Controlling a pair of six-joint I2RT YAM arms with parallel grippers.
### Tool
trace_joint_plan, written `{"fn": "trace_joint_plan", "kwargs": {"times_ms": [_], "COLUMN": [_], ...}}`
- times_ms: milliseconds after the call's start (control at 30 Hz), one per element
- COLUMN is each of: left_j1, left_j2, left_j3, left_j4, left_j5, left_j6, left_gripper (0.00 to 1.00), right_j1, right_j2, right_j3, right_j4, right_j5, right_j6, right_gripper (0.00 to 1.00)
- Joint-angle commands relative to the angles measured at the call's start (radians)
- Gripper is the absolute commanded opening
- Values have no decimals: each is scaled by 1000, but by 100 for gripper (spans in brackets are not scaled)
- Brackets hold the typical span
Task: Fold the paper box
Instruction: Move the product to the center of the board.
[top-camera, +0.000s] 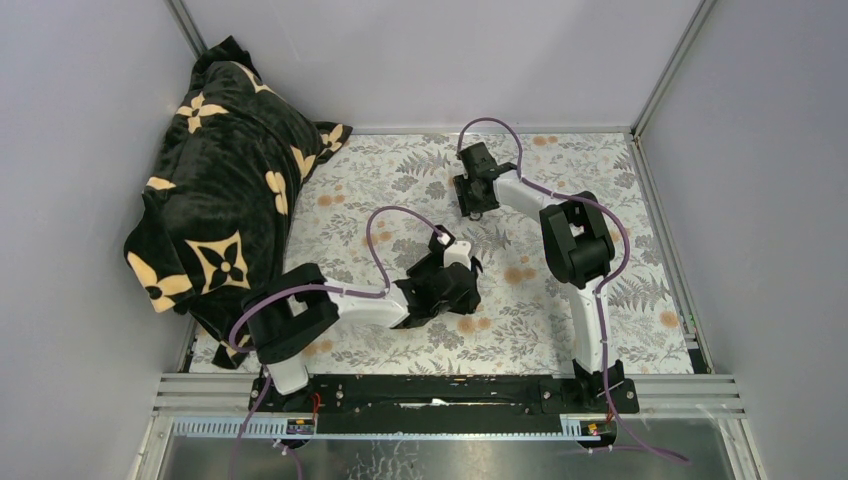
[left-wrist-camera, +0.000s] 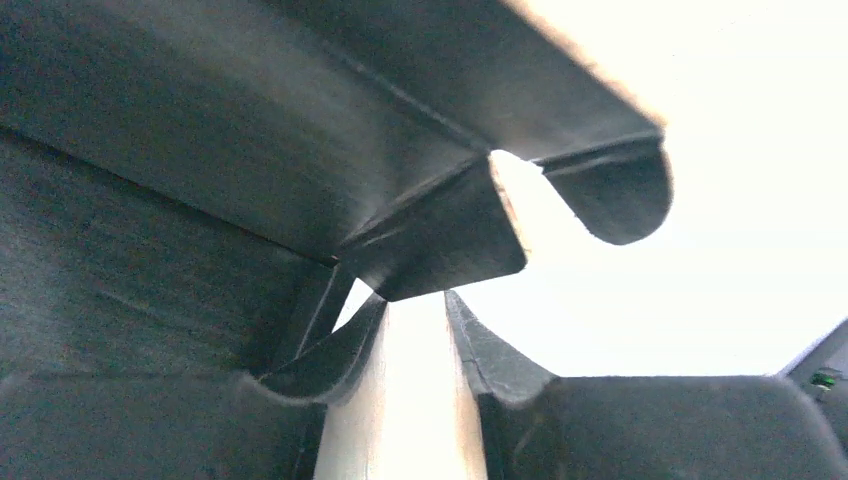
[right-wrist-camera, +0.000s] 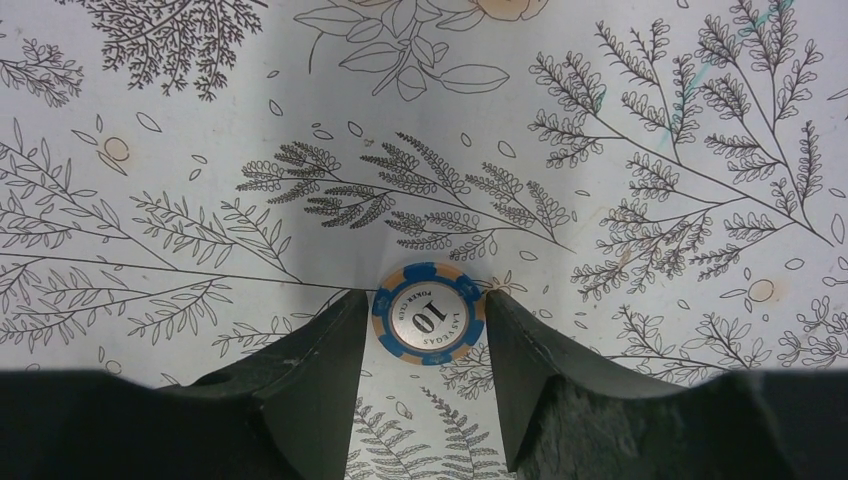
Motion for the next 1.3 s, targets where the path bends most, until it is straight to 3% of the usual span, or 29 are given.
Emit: {"fn": "trace_joint_plan", "kwargs": {"times_ms": [0,733,1267], "left_j1": [5,5,5], "left_j2": [-50,-209,-450], "left_j3": [28,-13,-129], "left_j4": [10,-33,-186], "left_j5": [-15,-28,-123], "left_j6": [23,17,18], "left_gripper": [32,32,34], "right_j1": [6,-3,-10], "right_j2": [32,-44,-140], "right_j3": [-43,-187,-338], "right_j4": [-29,-17,3], "right_j5": [35,110,136], "right_j6": [-4,30,65], "right_gripper": [54,49,48]}}
